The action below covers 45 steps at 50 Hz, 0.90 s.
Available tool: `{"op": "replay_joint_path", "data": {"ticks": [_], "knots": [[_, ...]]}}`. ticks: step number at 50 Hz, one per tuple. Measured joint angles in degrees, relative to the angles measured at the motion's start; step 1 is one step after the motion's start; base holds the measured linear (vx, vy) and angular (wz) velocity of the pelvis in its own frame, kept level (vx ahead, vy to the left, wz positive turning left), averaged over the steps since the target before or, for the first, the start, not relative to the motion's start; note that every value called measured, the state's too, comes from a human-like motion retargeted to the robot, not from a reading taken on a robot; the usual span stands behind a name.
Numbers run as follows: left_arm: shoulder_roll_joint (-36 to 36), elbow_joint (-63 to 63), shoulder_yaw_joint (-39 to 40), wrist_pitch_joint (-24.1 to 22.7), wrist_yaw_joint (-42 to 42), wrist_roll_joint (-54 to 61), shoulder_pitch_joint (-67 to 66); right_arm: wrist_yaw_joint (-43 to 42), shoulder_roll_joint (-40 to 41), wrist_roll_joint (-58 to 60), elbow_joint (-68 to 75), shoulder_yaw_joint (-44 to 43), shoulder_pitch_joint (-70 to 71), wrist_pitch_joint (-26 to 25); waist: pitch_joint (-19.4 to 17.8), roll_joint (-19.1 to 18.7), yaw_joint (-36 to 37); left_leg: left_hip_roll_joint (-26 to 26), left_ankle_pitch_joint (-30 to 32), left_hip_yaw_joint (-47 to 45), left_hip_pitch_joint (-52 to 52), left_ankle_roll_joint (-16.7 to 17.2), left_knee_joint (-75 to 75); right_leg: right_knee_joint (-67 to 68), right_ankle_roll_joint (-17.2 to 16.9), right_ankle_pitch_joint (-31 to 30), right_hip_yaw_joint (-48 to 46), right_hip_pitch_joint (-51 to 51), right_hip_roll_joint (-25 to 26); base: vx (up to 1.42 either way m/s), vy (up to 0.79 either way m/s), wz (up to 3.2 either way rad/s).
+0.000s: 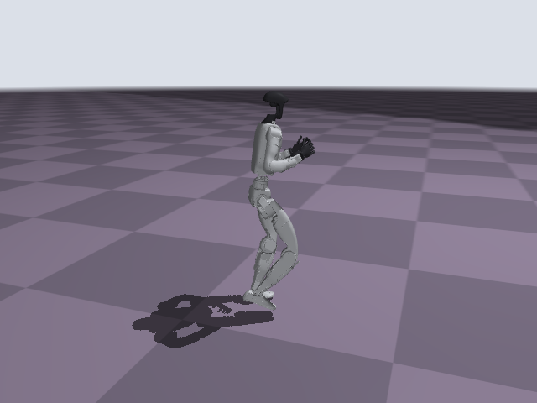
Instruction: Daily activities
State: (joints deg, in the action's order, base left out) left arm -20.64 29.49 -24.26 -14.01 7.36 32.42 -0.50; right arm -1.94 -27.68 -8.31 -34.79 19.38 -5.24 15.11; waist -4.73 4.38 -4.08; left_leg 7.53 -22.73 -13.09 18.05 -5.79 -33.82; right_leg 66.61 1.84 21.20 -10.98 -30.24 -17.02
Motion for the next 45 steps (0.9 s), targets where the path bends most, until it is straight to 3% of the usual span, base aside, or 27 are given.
{"op": "replay_joint_path", "data": {"ticks": [5, 13, 18, 20, 25, 30, 35, 40, 45], "knots": [[-0.9, 0.2, -2.4, -1.0, 1.1, 1.0, 2.4, -2.9, 0.2, -2.1, 0.1, -1.1, -1.9, 0.9, 0.2, -2.7, 0.1, -1.7, 2.3, 5.8, -0.5, 2.9, 0.1, -15.5, -3.9, -5.2, 4.3, 1.5, 8.7, 0.26, -0.24, 2.0], [-2.4, 1.8, -0.5, -1.7, -0.9, -1.0, 2.0, -5.9, -0.3, -0.7, -1.9, 0.5, 1.7, 2.7, -1.2, -3.8, 5.5, -3.9, -4.6, 8.8, 1.7, 4.7, -9.6, -18.0, -2.1, 2.5, -1.5, 7.7, 8.3, 0.13, -0.17, 1.14], [-3.3, 5.1, 1.9, -3.0, -1.7, -3.1, -0.3, -6.2, -1.7, -0.3, -2.9, 1.4, 5.5, 4.8, -2.6, -6.0, 7.2, -11.4, -7.1, 3.9, 2.8, 4.6, -14.4, -23.3, -1.6, 3.6, -6.3, 13.1, 10.4, 0.15, -0.04, 0.66], [-3.3, 6.2, 2.8, -3.8, -2.0, -3.8, -1.6, -6.5, -1.8, -0.4, -3.5, 1.1, 5.5, 5.5, -2.7, -6.3, 7.6, -13.4, -7.9, 2.1, 3.7, 4.2, -15.9, -22.6, -1.9, 4.1, -7.2, 13.4, 10.0, 0.16, 0.03, 0.41], [-3.1, 9.0, 5.9, -6.1, -4.6, -4.8, -3.3, -9.1, -1.7, -0.4, -5.1, 0.2, 5.7, 7.4, -2.4, -5.6, 7.4, -12.7, -8.3, -0.4, 2.0, 3.5, -11.2, -23.0, -3.3, 4.8, -7.7, 14.8, 8.3, 0.17, 0.08, 0.15], [-0.4, 8.9, 6.1, -7.1, -6.7, -6.1, -3.5, -11.8, 0.0, 2.4, -6.0, -1.3, 5.8, 8.4, -3.6, -4.8, 4.6, -12.0, -13.5, -3.0, 1.3, 0.6, -14.8, -9.3, -3.3, 5.3, -6.2, 10.4, 3.4, 0.15, 0.1, 0.05], [0.8, 7.6, 5.5, -7.0, -9.7, -10.7, 1.9, -13.4, 1.3, 5.2, -6.7, -2.2, 7.2, 8.9, -4.6, -3.4, -0.2, -10.2, -16.0, -5.0, -0.2, -1.0, -15.3, 1.5, -0.8, 7.9, -2.5, 0.2, -0.9, 0.24, 0.05, 0.02], [-1.6, 8.3, 5.3, -7.8, -11.3, -14.0, 7.9, -12.7, -0.4, 4.8, -8.7, -2.3, 9.1, 10.5, -2.1, -4.8, -3.6, -12.4, -14.7, -8.6, -2.6, -0.4, -11.4, -9.1, -2.6, 3.1, -3.5, -6.8, 0.9, 0.37, -0.05, -0.19], [-6.0, 10.0, 6.0, -9.2, -11.6, -15.1, 11.1, -12.9, -2.4, 4.0, -11.1, -3.0, 9.8, 11.8, 0.9, -6.1, -3.6, -15.5, -6.3, -10.5, -7.6, 2.9, -10.1, -21.0, -5.3, -7.3, -6.3, -5.2, 4.4, 0.45, -0.16, -0.49]]}}
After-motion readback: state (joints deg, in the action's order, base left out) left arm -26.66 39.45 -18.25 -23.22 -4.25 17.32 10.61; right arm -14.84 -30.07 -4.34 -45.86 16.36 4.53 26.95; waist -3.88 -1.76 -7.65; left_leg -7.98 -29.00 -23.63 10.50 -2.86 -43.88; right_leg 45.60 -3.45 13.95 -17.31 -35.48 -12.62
